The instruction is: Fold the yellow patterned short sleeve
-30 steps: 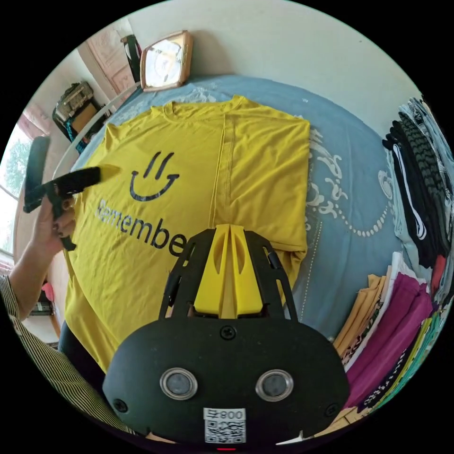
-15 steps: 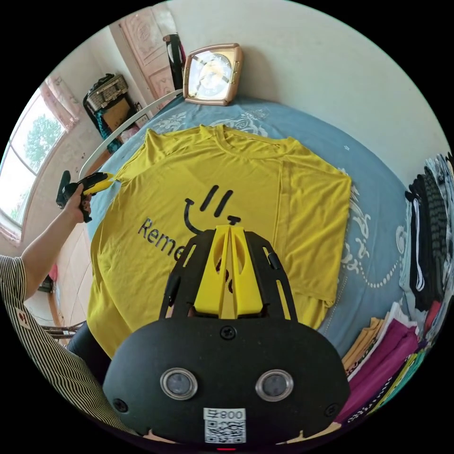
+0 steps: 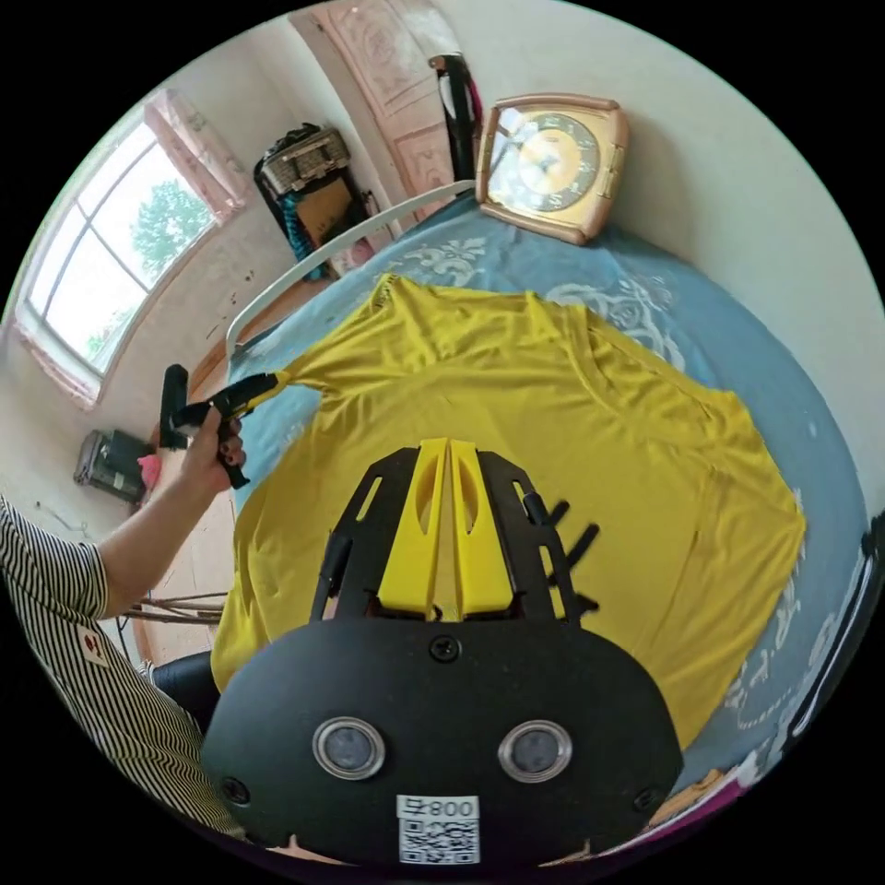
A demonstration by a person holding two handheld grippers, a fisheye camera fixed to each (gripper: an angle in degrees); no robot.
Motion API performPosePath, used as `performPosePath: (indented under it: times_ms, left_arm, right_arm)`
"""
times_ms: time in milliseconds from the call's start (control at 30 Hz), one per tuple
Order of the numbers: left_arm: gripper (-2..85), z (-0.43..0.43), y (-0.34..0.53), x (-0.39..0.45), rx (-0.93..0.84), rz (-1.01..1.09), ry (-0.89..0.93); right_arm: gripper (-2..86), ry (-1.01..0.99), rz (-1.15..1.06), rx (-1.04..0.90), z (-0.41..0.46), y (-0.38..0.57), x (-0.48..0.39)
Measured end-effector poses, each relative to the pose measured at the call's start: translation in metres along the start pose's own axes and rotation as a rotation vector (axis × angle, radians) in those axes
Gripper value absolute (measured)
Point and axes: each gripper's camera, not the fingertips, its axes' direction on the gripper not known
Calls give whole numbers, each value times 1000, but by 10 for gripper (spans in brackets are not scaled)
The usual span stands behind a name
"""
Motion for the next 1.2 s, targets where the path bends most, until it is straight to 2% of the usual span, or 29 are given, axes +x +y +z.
performPosePath:
  times_ms: [167,367,500,600,667,967,1200]
  left_arm:
    - [15,-5,8,-30,-28,-44,68]
    - [14,-17,8,-52,-29,-56,124]
    - [13,-26,10,-61,-23,-55,133]
    - [12,-31,12,-65,-21,-53,135]
    - [12,-33,14,-67,-21,-51,134]
    - [11,-41,27,-74,-19,-51,140]
    - [12,-41,43,-71,-19,-50,136]
  right_arm:
    - [40,-63,-103,-45,70,-83,-50]
    - [55,-18,-238,-38,155,-187,-129]
    - [61,91,-322,-119,231,-241,-178]
    - [66,214,-335,-183,278,-260,-190]
    - [67,220,-320,-213,298,-265,-189]
    - [25,203,-297,-146,320,-255,-182]
    - [5,-64,-131,-118,296,-246,-120]
